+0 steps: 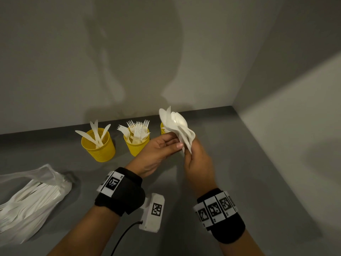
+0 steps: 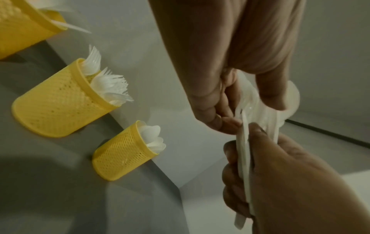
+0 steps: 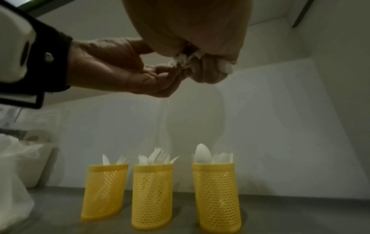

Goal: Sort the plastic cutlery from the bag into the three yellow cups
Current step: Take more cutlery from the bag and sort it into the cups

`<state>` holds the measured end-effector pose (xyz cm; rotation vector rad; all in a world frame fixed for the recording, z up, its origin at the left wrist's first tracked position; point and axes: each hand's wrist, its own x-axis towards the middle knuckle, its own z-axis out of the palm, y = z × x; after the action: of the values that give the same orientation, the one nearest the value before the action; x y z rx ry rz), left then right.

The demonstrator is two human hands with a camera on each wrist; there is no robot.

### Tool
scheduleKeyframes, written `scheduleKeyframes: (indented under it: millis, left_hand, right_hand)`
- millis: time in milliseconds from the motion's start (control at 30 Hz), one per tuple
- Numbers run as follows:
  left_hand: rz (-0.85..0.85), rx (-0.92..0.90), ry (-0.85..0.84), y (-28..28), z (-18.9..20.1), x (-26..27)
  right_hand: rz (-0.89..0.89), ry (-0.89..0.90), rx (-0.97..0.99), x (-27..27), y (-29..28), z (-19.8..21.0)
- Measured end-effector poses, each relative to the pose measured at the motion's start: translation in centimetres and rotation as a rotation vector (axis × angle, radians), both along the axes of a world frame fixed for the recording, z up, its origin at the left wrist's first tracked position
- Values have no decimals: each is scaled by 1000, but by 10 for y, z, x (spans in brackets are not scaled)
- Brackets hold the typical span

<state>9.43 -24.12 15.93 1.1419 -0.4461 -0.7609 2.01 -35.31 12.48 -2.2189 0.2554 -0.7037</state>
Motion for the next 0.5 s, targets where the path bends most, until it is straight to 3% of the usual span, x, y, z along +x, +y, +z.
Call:
scheduleKeyframes:
  millis: [167, 300, 500]
  left_hand:
    - [206, 138, -123, -4, -3, 4]
    - [279, 183, -172, -4, -1, 2]
    - [264, 198, -54, -8, 2, 3]
  right_hand:
    - [78, 43, 245, 3, 6, -3]
    - [94, 24, 415, 7, 12, -5]
    - [45, 20, 585, 10, 12, -6]
